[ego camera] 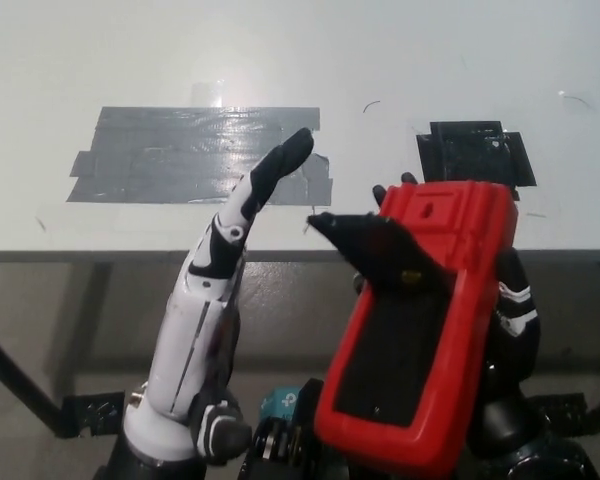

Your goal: The robot first picks the multimeter with right hand and then unfolds the black stand on the back of it using left hand

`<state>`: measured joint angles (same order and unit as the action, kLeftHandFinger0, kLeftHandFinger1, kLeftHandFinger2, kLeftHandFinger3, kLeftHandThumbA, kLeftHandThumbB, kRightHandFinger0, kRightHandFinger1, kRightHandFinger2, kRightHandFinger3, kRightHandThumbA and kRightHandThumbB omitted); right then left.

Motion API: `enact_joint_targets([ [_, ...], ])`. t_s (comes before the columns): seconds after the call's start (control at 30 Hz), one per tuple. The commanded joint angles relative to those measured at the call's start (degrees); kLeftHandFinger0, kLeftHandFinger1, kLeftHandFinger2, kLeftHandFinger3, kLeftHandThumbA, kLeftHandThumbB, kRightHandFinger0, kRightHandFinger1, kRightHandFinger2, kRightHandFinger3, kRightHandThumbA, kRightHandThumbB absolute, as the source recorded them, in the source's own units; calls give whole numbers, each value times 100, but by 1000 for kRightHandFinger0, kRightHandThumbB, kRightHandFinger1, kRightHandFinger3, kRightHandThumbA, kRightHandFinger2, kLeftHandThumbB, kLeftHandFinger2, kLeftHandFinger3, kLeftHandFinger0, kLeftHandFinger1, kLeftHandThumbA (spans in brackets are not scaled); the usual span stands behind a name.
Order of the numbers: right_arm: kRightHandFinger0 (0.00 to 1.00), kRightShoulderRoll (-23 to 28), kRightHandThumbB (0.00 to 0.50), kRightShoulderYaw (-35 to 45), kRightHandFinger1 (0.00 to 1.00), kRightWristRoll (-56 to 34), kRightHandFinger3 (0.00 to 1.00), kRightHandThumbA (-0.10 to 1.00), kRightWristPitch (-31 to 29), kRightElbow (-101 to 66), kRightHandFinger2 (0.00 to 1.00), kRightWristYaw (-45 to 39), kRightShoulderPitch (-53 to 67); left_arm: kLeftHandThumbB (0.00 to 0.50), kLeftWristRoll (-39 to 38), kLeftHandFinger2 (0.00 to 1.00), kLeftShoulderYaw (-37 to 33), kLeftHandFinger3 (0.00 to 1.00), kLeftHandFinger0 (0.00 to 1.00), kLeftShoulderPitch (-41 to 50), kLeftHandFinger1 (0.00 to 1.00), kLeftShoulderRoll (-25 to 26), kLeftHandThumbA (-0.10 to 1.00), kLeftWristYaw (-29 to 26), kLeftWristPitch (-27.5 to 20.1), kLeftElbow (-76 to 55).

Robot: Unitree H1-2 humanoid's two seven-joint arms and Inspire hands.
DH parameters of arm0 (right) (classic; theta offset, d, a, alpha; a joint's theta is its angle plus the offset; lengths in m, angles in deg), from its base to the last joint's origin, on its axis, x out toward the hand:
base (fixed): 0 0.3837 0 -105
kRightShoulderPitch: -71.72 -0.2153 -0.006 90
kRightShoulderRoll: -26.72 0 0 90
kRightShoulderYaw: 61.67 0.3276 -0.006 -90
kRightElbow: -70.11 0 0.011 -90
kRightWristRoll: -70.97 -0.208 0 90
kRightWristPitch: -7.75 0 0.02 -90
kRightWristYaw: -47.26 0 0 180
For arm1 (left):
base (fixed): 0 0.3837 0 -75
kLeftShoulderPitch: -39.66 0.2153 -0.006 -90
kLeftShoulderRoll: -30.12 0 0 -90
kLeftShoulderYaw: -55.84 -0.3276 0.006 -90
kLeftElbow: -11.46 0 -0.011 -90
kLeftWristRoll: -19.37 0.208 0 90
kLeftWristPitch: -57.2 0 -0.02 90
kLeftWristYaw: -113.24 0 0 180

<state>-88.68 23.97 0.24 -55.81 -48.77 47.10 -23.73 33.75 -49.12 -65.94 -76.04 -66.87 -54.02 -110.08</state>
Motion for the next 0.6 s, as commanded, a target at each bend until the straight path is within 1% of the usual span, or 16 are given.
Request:
enact_joint_targets([
  [0.0,0,-17,179,-182,0,281,302,-100,-187,-347,375,-200,-41,500,-49,1000,56,1000,1000,-101,1000,-51,1000,182,317,-133],
  [0.07,0,-17,169,-209,0,346,290,-100,-196,-330,346,-146,-46,500,-14,1000,41,1000,1000,-11,1000,-55,1000,207,364,-171],
  [0.1,0,-20,173,-213,0,346,283,-100,-195,-327,344,-131,-38,500,-72,1000,19,1000,1000,25,1000,-72,1000,203,350,-164],
  [0.13,0,-18,174,-221,0,345,300,-100,-185,-327,341,-123,-39,491,-121,992,10,1000,1000,43,992,-74,1000,194,297,-152],
  [0.2,0,-13,179,-227,9,326,382,-100,-166,-320,383,-103,-44,499,-224,913,0,1000,1000,71,890,-85,1000,185,234,-169],
  [0.23,0,-10,181,-225,10,316,389,-100,-159,-318,386,-95,-46,500,-220,898,-2,1000,1000,84,868,-91,1000,194,264,-195],
  [0.27,0,-21,200,-222,5,331,415,-100,-146,-342,384,-18,-36,500,-217,871,-10,1000,1000,96,842,-98,1000,207,284,-230],
  [0.3,0,-35,203,-232,0,311,395,-100,-141,-352,359,-5,-19,500,-259,830,-22,1000,1000,141,795,-111,1000,207,299,-285],
  [0.33,0,-31,188,-227,0,293,382,-100,-159,-322,360,-72,-40,482,-304,809,-24,1000,1000,137,766,-124,1000,186,229,-267],
  [0.37,0,-23,185,-211,0,251,341,-100,-203,-236,385,-238,-97,483,-386,785,-29,1000,1000,114,726,-136,1000,162,104,-231],
  [0.4,0,-21,183,-201,1,224,344,-100,-227,-175,408,-335,-130,483,-418,781,-32,1000,1000,99,720,-129,1000,174,78,-232],
  [0.43,0,8,179,-193,32,102,364,-100,-205,-80,483,-489,-186,500,-465,747,-77,1000,1000,125,672,-124,1000,233,149,-314],
  [0.5,0,60,193,-213,51,188,371,-100,-191,-35,495,-568,-232,500,-603,749,-112,1000,1000,143,666,20,1000,346,155,-392],
  [0.53,0,79,183,-208,68,201,375,-100,-206,-5,483,-647,-262,498,-756,747,-138,1000,1000,107,657,112,1000,414,165,-418],
  [0.57,0,81,169,-201,80,173,406,-100,-216,23,469,-711,-269,484,-850,724,-160,1000,1000,84,623,158,1000,443,131,-419],
])
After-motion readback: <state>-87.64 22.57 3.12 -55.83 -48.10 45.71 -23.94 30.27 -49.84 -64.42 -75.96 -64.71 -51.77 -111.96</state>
